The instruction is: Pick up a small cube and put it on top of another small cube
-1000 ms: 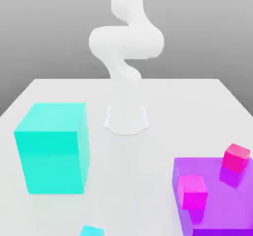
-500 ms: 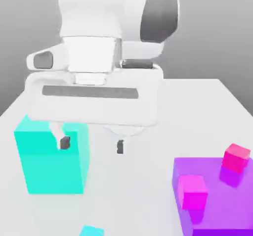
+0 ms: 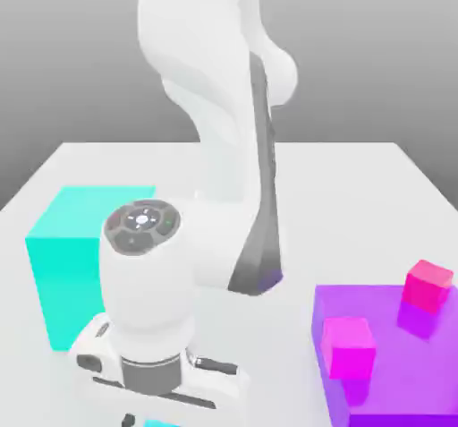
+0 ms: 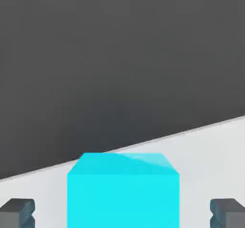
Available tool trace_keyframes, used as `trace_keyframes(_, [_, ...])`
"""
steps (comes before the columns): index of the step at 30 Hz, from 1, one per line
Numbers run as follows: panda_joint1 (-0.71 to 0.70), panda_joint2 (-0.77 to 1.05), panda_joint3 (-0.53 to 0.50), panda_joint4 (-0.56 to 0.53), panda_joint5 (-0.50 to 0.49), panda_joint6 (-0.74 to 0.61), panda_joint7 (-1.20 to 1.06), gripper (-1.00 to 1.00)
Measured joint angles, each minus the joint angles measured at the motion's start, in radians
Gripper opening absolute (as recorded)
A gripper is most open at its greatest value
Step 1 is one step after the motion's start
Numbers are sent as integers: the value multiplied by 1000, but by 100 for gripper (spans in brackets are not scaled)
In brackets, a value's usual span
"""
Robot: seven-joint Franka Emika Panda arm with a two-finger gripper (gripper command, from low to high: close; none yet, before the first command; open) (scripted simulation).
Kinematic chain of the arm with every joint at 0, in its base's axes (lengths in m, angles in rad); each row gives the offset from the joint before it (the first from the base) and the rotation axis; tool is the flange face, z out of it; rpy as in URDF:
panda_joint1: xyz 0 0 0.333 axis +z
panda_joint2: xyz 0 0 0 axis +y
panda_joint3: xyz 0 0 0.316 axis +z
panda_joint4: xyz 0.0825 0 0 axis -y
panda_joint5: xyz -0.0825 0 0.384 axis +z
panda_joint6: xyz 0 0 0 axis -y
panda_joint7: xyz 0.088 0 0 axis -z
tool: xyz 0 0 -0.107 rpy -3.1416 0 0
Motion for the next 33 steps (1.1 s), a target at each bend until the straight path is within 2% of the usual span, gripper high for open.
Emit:
trace_keyframes(5, [-1, 1, 1, 0, 0, 1, 1, -100])
trace_keyframes(9, [7, -121, -10, -27, -13, -94, 9, -100])
trace_keyframes(20, [217, -262, 261, 127, -108, -398, -317, -100])
trace_keyframes(23, [288, -232, 327, 176, -155, -422, -401, -100])
trace_keyframes(24, [315, -200, 339, 189, -181, -407, -420, 100])
trace_keyframes(30, [328, -184, 346, 195, -197, -399, -427, 100])
trace_keyframes(33, [330, -239, 364, 228, -177, -484, -455, 100])
